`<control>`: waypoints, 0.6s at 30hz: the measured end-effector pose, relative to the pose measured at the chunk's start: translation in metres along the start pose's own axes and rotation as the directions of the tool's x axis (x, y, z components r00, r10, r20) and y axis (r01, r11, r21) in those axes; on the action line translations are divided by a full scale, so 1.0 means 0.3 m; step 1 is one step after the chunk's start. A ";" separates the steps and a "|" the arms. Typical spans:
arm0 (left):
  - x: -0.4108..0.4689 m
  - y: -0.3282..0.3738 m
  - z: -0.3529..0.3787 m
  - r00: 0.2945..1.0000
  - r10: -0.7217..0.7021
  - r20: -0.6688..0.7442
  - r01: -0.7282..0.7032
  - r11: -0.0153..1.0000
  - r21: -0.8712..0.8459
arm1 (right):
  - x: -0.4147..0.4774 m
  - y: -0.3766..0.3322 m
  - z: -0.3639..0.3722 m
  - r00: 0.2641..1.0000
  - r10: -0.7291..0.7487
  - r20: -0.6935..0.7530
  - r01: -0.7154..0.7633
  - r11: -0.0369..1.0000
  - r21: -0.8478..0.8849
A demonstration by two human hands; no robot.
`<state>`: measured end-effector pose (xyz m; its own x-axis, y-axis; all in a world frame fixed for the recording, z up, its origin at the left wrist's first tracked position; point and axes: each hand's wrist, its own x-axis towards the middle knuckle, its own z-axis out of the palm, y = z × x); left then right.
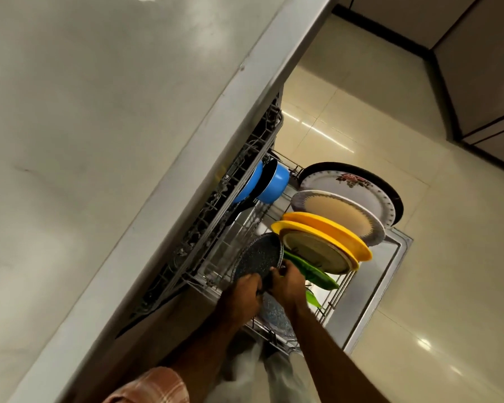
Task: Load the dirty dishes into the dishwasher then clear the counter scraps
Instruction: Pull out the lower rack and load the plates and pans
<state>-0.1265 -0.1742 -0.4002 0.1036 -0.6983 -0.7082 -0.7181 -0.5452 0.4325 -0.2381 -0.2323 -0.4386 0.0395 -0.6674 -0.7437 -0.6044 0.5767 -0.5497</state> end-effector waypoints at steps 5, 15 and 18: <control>-0.006 -0.006 -0.011 0.996 0.051 -0.069 -0.052 0.999 -0.010 | -0.074 -0.098 0.011 0.985 -0.117 -0.129 0.113 0.993 -0.039; 0.023 -0.116 -0.046 0.986 -0.101 -0.132 0.112 0.990 0.082 | -0.008 -0.106 0.140 0.991 0.005 0.137 -0.025 0.988 0.151; 0.049 -0.158 -0.047 0.987 -0.154 -0.055 0.159 0.982 0.106 | 0.009 -0.090 0.153 0.960 0.076 0.268 -0.138 0.966 0.218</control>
<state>-0.0812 -0.1652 -0.4231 0.2504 -0.6304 -0.7348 -0.7611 -0.5973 0.2530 -0.1851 -0.2279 -0.4432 0.2053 -0.4704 -0.8582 -0.4162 0.7517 -0.5116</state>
